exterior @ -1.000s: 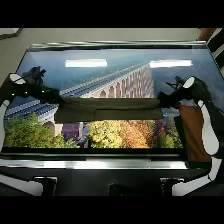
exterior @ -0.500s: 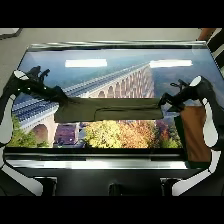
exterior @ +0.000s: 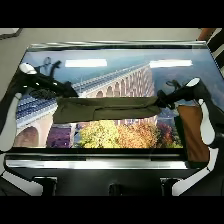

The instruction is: Fold the shirts.

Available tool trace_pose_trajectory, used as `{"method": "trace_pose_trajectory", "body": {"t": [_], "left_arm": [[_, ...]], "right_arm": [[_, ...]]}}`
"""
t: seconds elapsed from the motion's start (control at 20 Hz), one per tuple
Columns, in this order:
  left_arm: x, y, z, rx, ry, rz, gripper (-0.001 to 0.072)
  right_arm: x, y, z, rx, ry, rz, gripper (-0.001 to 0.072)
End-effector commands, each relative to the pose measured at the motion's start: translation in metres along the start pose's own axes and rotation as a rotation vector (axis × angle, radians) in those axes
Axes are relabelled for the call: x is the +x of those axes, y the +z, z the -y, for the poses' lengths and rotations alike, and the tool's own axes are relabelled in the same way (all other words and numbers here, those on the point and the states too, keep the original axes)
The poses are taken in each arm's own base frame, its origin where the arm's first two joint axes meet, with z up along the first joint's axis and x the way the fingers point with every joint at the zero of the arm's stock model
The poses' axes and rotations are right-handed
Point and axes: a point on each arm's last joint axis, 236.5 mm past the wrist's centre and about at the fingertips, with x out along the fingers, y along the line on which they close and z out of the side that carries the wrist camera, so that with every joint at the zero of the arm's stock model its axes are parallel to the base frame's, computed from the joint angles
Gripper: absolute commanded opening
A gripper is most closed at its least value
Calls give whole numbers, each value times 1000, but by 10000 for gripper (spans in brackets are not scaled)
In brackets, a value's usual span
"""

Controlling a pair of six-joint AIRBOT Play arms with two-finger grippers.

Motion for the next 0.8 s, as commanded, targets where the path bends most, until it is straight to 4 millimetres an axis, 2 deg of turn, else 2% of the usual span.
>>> {"method": "trace_pose_trajectory", "body": {"t": [0.0, 0.15, 0.2, 0.35, 0.4, 0.5, 0.6, 0.65, 0.75], "left_arm": [[79, -2, 41, 24, 6, 26, 35], [166, -29, 69, -7, -3, -36, 35], [185, -33, 82, -29, -43, -41, 35], [221, -27, 128, -172, -235, 2, 35], [233, -34, 144, -206, -286, -17, 35], [256, -57, 179, -215, -371, -66, 35], [263, -53, 198, -221, -436, -26, 34], [256, -40, 199, -229, -451, 14, 33], [218, -11, 188, -176, -456, 87, 32]], "right_arm": [[-55, -22, -70, -146, 95, 58, 35], [-108, -66, -124, -291, 108, 97, 35], [-123, -83, -137, -329, 110, 103, 36], [-166, -129, -162, -381, 105, 138, 36], [-178, -136, -169, -394, 106, 175, 37], [-198, -135, -183, -409, 124, 279, 37], [-203, -131, -189, -390, 140, 318, 37], [-202, -127, -189, -384, 143, 320, 37], [-190, -119, -195, -368, 184, 298, 37]]}}
